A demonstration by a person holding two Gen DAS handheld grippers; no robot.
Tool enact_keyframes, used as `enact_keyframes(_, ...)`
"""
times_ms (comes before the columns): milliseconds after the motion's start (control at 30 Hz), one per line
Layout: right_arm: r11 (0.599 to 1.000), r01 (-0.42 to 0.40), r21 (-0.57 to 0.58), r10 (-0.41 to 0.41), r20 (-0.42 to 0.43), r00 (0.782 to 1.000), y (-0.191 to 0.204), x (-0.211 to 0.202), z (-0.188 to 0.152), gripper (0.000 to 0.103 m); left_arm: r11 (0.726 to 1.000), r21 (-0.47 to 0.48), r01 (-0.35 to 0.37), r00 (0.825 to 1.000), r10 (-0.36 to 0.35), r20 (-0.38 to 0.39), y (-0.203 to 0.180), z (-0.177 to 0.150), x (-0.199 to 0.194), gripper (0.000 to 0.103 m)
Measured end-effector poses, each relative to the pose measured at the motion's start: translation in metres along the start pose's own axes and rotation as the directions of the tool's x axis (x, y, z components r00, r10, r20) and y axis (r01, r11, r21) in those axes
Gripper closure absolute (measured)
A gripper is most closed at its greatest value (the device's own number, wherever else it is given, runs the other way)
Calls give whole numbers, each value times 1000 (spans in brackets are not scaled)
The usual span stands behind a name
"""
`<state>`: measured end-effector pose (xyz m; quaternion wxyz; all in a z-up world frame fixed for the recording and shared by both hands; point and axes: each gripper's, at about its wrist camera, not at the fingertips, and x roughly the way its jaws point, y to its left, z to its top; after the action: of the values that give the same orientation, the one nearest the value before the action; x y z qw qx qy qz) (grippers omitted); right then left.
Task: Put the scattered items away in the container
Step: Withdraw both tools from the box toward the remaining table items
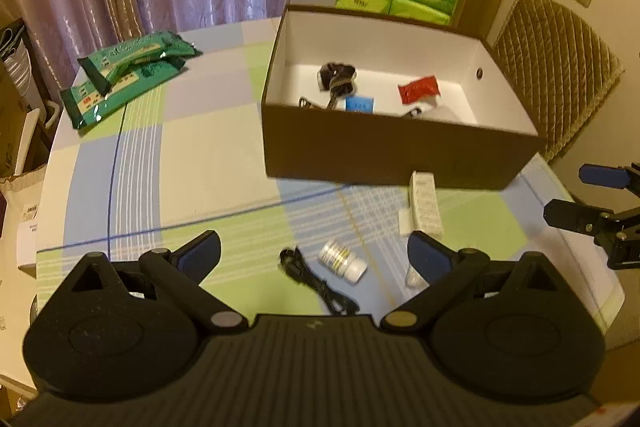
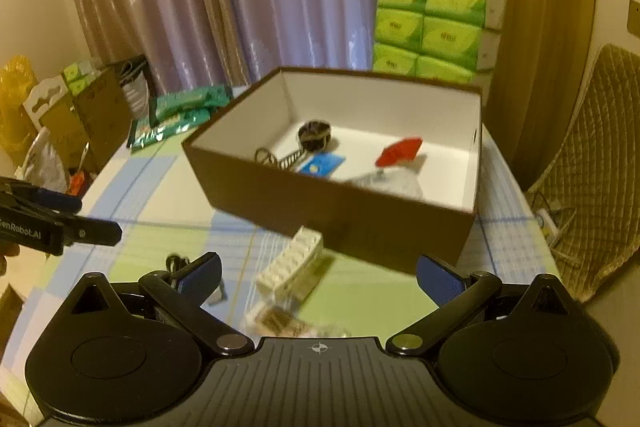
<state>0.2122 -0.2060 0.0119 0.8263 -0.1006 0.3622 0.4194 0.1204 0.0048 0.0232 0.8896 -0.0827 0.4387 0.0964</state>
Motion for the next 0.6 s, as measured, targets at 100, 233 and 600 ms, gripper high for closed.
enact_keyframes(100, 1000, -7, 6, 8, -23, 1000, 2, 3, -10, 2, 1000, 6, 10, 1000, -10, -20, 3, -10, 2, 5)
enact_keyframes(233, 1000, -15, 12, 16, -52, 999, 5, 8, -20, 2, 1000, 15, 3, 999, -2, -41, 5, -22, 7, 5)
enact_keyframes(600, 999, -31, -33, 26, -126, 992, 14, 31, -38, 2, 998, 53, 35, 997, -31, -66, 4, -41, 23, 5)
